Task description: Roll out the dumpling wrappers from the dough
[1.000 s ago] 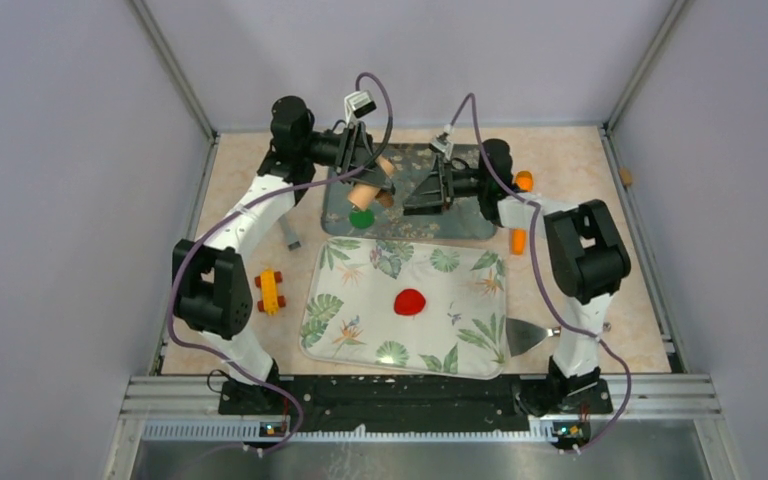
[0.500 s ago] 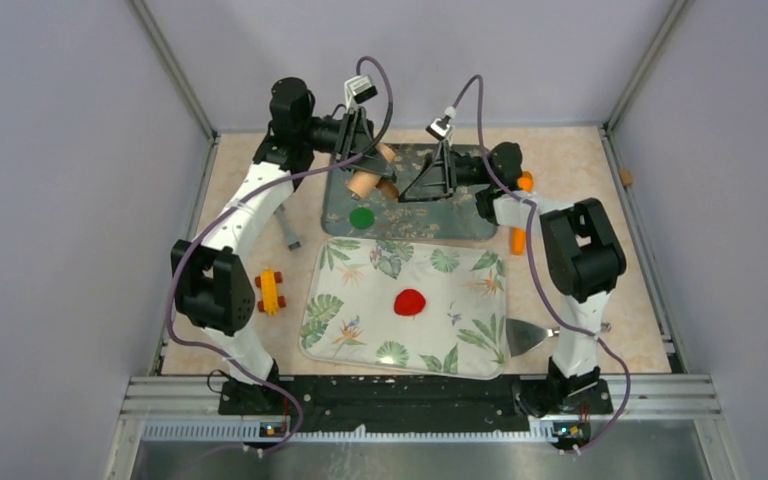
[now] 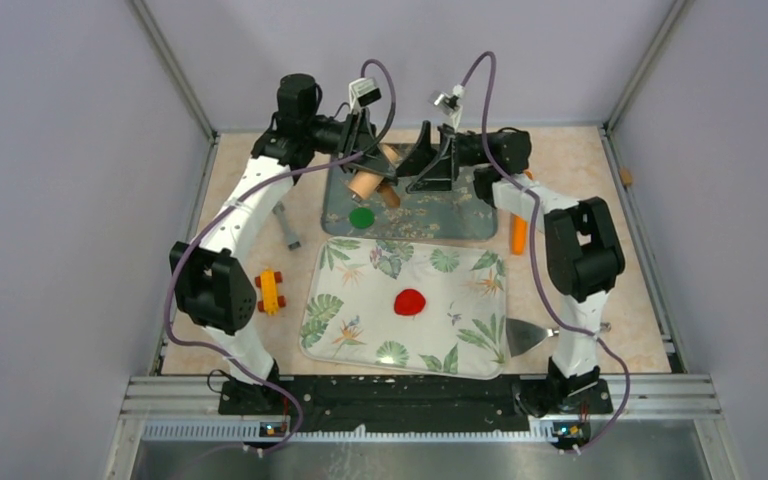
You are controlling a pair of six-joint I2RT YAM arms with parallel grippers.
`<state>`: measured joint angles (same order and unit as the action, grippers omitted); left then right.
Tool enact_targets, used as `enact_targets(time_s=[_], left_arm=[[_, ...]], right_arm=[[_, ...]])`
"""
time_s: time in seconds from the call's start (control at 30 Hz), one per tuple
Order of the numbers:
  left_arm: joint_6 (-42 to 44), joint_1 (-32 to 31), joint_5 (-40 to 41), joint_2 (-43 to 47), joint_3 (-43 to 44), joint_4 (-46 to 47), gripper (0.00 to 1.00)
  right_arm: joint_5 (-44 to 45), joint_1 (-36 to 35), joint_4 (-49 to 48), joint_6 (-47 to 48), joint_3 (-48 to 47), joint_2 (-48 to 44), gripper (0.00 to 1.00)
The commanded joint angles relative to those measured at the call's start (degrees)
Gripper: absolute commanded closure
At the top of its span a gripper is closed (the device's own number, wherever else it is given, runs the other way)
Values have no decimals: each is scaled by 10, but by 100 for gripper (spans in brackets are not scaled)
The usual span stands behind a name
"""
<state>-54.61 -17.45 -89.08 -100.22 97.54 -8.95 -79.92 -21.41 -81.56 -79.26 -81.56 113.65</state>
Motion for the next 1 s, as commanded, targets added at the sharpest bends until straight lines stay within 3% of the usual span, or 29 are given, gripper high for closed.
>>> enact_targets(time_s=[0.0, 0.2, 0.53, 0.6, 0.7, 0.77, 0.83, 0.87, 0.97], left_arm=[[23, -13, -41, 39, 34, -13, 100], [4, -8, -43, 24, 46, 31, 100], [-32, 63, -1, -10, 15, 155, 100], [-46, 63, 7, -6, -15, 188, 100], [-63, 56, 23, -2, -50, 223, 100], [-55, 53, 37, -2, -57, 223, 100], [-50, 52, 44, -5, -55, 220, 100], [-38, 52, 49, -6, -52, 207, 100], [6, 55, 72, -9, -41, 158, 100]], right_arm=[[-12, -22, 36, 68, -50, 20, 6], [-72, -76, -120, -60, -53, 30, 6], [-56, -47, -3, -5, 38, -54, 9], [-43, -43, 73, 39, 53, -79, 11], [-11, -43, 312, 197, 49, -120, 18], [39, -45, 633, 379, 9, -142, 18], [88, -52, 881, 581, -55, -147, 18], [104, -56, 933, 627, -74, -148, 20], [115, -57, 955, 642, -74, -155, 30]])
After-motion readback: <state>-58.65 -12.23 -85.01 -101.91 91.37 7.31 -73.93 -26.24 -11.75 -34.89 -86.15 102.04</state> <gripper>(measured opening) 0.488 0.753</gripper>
